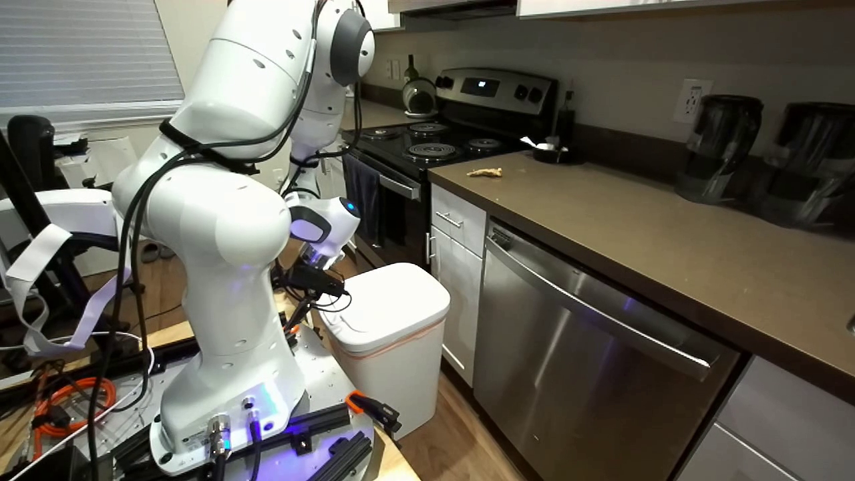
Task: Open the white bin
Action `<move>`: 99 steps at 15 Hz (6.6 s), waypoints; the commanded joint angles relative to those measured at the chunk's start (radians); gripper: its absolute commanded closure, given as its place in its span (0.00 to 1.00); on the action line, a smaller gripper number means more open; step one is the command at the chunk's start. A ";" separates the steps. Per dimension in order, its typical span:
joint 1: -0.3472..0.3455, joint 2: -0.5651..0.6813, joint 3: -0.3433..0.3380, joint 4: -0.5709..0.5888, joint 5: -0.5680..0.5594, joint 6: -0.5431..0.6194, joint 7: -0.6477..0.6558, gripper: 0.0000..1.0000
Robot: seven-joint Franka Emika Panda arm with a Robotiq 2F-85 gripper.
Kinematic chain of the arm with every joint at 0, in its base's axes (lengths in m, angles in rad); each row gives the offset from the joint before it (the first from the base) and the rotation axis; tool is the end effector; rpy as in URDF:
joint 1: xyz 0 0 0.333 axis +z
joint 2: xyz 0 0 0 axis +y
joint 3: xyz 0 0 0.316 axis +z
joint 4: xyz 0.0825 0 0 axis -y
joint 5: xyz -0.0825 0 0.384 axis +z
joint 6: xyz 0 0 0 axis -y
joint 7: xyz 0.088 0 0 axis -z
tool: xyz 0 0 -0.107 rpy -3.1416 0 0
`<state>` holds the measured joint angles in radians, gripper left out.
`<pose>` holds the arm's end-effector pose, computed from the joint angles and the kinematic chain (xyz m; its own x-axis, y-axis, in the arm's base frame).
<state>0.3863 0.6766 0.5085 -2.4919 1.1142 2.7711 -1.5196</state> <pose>0.2199 0.3026 0.0354 0.3746 0.9170 0.1367 0.7728 -0.2273 -0.5925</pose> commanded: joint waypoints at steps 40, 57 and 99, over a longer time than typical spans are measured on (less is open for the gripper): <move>-0.201 0.256 -0.045 0.044 -1.428 0.452 0.947 0.95; -0.195 0.161 -0.064 0.161 -1.430 0.119 1.043 0.95; -0.017 0.321 -0.184 0.187 -1.508 0.249 1.043 0.95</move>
<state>0.3717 1.0060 0.3202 -2.3271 -0.3687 3.0927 -0.5031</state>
